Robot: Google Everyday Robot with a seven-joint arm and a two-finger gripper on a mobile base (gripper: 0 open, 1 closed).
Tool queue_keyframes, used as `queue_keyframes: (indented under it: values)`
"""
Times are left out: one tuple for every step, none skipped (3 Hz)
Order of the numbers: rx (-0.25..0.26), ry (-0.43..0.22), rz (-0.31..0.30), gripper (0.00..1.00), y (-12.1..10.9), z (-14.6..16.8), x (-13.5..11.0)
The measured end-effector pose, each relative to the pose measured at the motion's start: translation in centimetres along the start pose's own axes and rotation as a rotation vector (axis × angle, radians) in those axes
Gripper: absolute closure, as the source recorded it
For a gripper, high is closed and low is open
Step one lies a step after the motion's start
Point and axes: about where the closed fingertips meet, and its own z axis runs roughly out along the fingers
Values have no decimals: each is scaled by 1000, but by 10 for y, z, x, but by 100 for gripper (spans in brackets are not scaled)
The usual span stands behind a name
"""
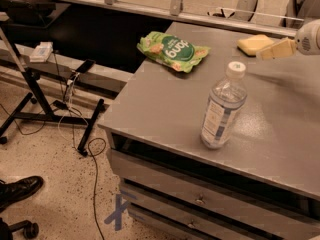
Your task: Move sponge near blue plastic bottle
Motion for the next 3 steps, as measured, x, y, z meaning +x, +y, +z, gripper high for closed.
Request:
queue_keyframes:
  values:
    - [9, -11, 15, 0, -5, -1, 0]
    - [-6, -23, 35, 0, 6, -3, 0]
    - [-28, -28, 50, 0, 28, 9, -5]
